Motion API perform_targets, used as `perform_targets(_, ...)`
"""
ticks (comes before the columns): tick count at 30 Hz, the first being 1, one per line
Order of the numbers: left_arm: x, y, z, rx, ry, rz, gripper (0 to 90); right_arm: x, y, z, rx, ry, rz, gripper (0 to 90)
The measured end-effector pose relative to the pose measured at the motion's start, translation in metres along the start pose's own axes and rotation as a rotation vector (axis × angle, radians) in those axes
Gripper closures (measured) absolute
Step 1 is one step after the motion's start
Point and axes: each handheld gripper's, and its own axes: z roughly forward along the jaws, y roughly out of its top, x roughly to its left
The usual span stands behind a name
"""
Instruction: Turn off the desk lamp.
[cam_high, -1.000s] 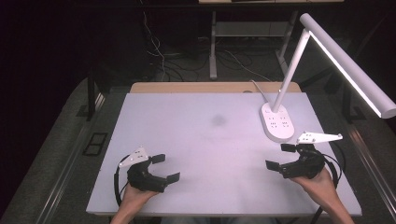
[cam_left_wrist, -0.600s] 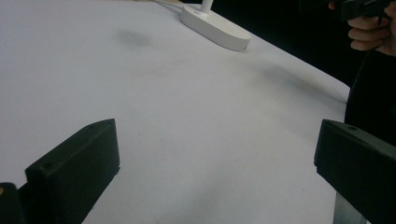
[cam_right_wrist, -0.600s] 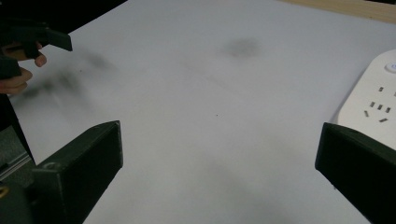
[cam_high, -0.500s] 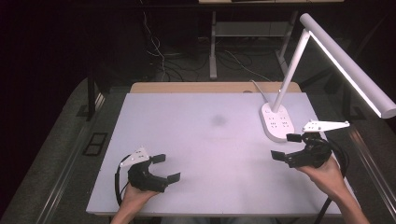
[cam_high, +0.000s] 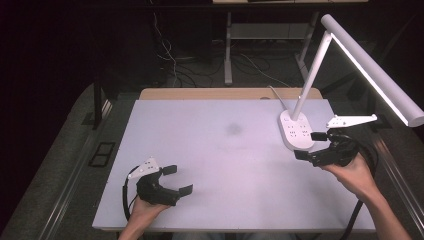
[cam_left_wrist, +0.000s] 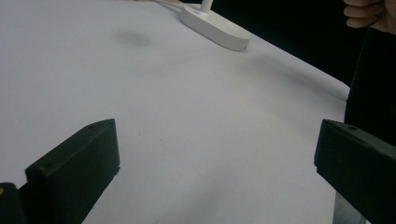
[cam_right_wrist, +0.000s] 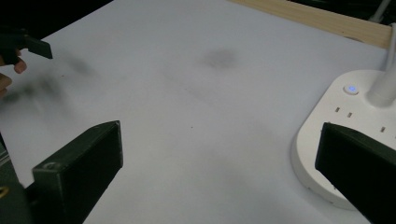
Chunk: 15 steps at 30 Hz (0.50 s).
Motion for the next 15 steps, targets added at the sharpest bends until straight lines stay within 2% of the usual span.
perform_targets(11,0.0,0.0,0.0,-0.001,-0.002,-0.003,0.0,-0.019,0.018,0.007,0.026,-0.03,-0.006,0.9)
perform_targets(15,0.0,0.0,-0.001,-0.003,-0.002,-0.004,0.0,-0.028,0.023,0.01,0.032,-0.039,0.013,0.9)
